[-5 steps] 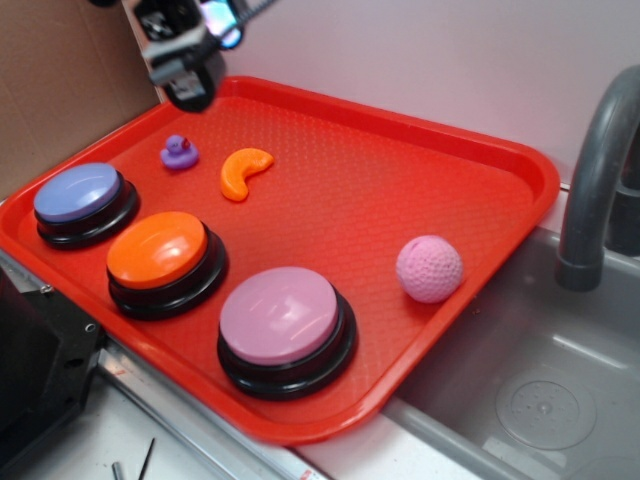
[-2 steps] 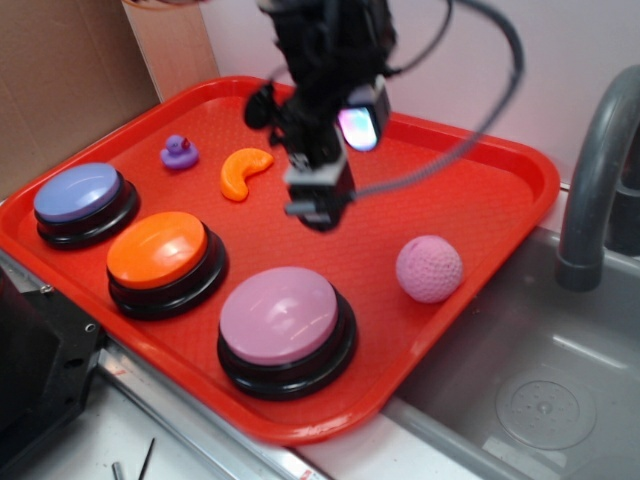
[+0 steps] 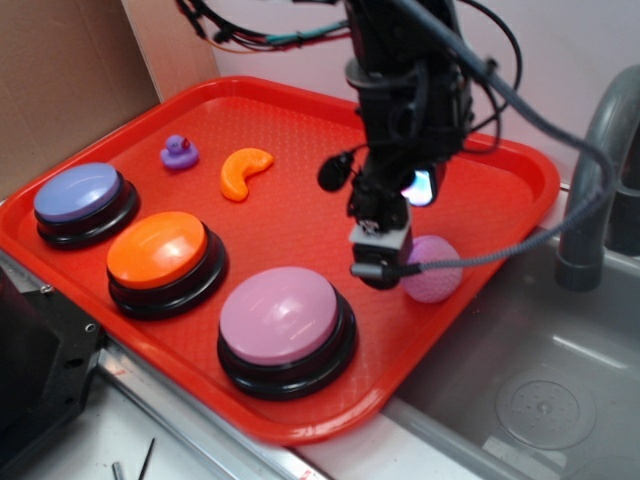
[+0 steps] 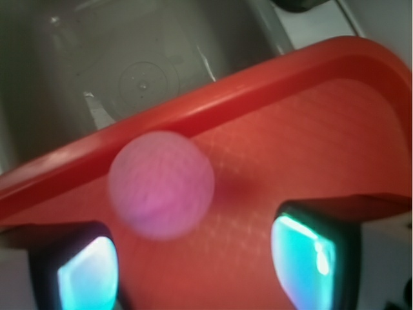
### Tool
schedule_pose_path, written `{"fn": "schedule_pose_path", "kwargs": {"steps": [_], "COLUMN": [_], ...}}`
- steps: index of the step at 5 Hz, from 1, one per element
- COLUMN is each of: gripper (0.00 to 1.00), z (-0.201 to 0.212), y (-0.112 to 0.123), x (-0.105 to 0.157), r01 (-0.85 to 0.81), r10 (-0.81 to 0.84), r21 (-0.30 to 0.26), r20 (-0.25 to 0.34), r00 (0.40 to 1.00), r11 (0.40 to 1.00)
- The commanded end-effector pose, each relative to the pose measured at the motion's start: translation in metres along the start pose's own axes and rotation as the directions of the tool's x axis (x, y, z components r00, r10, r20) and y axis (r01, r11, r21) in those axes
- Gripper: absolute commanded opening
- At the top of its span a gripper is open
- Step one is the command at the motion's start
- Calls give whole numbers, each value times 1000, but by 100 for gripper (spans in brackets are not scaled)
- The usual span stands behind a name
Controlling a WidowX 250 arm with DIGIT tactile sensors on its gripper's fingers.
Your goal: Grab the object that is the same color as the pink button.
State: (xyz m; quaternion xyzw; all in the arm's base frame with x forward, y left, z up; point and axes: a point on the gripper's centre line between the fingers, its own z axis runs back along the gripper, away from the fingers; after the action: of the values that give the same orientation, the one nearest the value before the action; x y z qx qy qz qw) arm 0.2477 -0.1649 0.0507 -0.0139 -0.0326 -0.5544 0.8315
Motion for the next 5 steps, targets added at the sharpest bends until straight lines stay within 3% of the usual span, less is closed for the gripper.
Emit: {"fn": "schedule_pose_path", "kwargs": {"steps": [1,2,4,5], "gripper": [100,0,0,0], "z": [-8,-10,-2,25], "y": [-25,-33,-25,-11], "x": [18,17,10,-5], "r01": [51,60,-16,-166], "r10": [-51,-60,17,170], "r21": [37,35,9,-48], "r20": [5,0,-5,77], "r00": [999,998,1000,982], "r11": [998,998,1000,985]}}
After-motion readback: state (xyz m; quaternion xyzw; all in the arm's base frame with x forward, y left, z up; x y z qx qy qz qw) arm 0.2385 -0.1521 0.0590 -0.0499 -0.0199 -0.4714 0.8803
